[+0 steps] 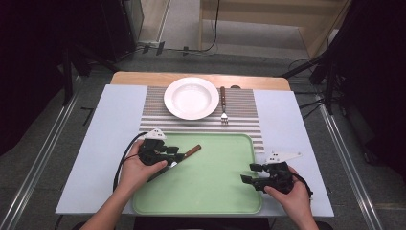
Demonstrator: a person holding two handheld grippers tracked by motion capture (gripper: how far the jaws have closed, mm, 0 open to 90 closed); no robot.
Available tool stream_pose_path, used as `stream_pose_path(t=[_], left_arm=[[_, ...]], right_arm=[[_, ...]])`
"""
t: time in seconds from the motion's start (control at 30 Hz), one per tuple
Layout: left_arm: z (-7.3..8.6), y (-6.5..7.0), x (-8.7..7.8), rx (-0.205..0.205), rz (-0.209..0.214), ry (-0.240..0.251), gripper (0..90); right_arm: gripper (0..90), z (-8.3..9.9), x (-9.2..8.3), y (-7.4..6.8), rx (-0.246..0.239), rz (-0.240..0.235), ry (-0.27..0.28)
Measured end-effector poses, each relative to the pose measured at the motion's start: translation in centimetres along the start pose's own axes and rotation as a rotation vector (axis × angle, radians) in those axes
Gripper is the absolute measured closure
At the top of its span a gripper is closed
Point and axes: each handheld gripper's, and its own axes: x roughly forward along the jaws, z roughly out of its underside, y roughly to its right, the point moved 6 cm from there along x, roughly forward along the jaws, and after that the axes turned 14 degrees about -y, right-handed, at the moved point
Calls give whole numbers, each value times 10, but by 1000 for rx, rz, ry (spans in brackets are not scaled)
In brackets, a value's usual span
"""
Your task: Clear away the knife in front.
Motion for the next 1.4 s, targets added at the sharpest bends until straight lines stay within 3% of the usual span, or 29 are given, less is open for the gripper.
stream_pose_path(t=[0.1,0.2,0.37,0.47,0.53,0.63,0.67,0.7,0.73,0.8,0.93,1.03,1.13,1.23,1.4], left_arm=[[3,6,0,31,3,-15,502],[5,11,-2,-19,61,-56,483],[0,13,-5,-24,97,-17,455],[-1,14,-5,-17,105,-10,433],[-2,14,-5,-4,97,-7,433],[-5,15,-4,-17,124,9,433],[-6,16,-5,-13,118,13,433],[-7,17,-5,9,104,21,432],[-8,18,-5,17,105,27,420],[-10,19,-3,37,64,28,391],[-12,24,5,66,45,5,364],[-15,27,12,73,43,-17,366],[-17,30,17,93,38,-38,469],[-20,29,23,79,51,-55,611],[-18,24,33,109,7,-107,879]], right_arm=[[368,-1,-1,1,6,13,20],[369,-1,1,0,-12,11,25],[364,-3,6,-9,-61,-22,38],[359,-2,7,-14,-84,-32,-11],[262,-2,5,-17,-92,-30,-29],[256,-6,-1,-17,-53,-60,17],[257,-7,-3,-15,-8,-98,41],[257,-7,-3,-14,1,-118,45],[266,-7,-3,-12,-4,-113,42],[321,-6,-3,-10,-12,-115,23],[326,-8,-4,-11,-57,-56,47],[332,-7,-4,-12,-75,-41,45],[355,-7,-3,-13,-68,-36,40],[377,-6,-2,-14,-82,-28,33],[382,-9,-4,-13,-71,-18,50]])
